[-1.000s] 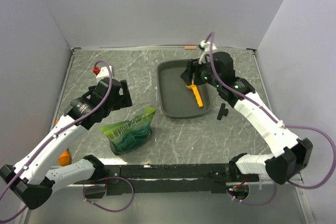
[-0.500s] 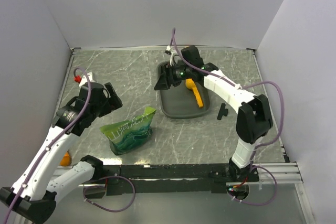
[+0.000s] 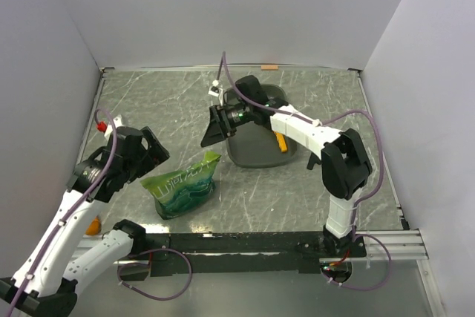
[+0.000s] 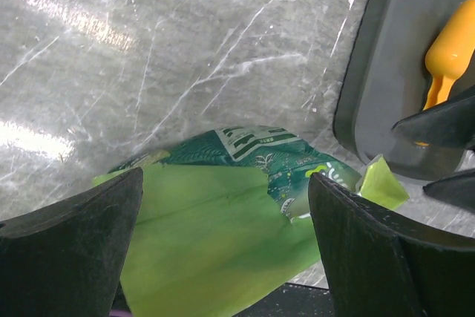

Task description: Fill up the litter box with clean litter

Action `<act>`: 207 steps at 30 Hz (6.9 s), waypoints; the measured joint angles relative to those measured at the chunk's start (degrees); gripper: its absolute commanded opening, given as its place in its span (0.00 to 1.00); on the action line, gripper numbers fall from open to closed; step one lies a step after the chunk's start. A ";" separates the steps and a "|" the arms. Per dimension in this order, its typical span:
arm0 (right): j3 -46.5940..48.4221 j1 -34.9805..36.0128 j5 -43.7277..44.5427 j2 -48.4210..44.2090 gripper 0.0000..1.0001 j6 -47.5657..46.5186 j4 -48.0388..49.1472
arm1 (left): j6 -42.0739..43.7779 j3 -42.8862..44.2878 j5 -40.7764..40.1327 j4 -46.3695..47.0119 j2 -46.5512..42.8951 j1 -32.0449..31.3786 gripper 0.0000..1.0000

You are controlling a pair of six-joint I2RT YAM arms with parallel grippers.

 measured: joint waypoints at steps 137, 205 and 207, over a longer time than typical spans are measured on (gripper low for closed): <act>-12.46 10.23 -4.26 -8.70 0.00 14.99 29.97 | 12.83 -0.90 11.58 10.51 -7.32 0.28 0.97; -18.60 3.93 37.53 -46.01 0.73 -12.41 -8.98 | 105.81 29.73 89.70 -5.53 35.28 17.46 0.01; -18.34 3.93 37.77 -44.06 0.73 -14.69 -8.39 | 106.68 29.59 90.25 -5.46 35.28 17.46 0.01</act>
